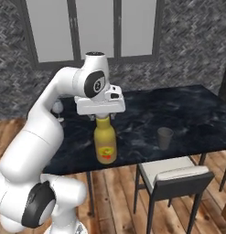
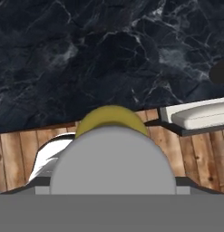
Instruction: There is a wine glass and glass cup on the dining counter. Place the wine bottle next to the wine glass and the juice bottle next to the glass cup.
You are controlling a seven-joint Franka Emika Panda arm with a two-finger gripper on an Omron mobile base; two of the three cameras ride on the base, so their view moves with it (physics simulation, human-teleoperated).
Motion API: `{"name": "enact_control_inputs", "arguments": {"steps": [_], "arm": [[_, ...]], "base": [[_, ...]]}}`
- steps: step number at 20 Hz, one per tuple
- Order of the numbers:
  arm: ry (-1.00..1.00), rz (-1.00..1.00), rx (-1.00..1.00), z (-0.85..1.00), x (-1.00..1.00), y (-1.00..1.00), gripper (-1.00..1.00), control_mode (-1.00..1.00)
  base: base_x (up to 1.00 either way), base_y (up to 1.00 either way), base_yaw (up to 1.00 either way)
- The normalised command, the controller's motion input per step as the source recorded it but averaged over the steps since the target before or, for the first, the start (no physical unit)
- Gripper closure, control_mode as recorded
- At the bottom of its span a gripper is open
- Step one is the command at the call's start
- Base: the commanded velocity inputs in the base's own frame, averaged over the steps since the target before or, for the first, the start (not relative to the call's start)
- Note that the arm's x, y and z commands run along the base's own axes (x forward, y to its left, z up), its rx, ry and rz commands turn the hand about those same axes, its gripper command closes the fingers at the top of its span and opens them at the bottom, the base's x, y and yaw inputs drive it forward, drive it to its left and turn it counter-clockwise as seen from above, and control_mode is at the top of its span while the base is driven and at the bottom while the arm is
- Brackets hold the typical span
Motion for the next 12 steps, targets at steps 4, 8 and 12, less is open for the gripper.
{"name": "enact_control_inputs", "arguments": {"steps": [4, 8, 12], "arm": [[0.0, 0.0, 0.0, 0.0, 0.0, 0.0, 1.0, 1.0], [0.0, 0.0, 0.0, 0.0, 0.0, 0.0, 1.0, 1.0], [0.0, 0.0, 0.0, 0.0, 0.0, 0.0, 1.0, 1.0]], "base": [[0.24, -0.55, 0.11], [0.02, -0.69, 0.04], [-0.12, -0.68, 0.05]]}}
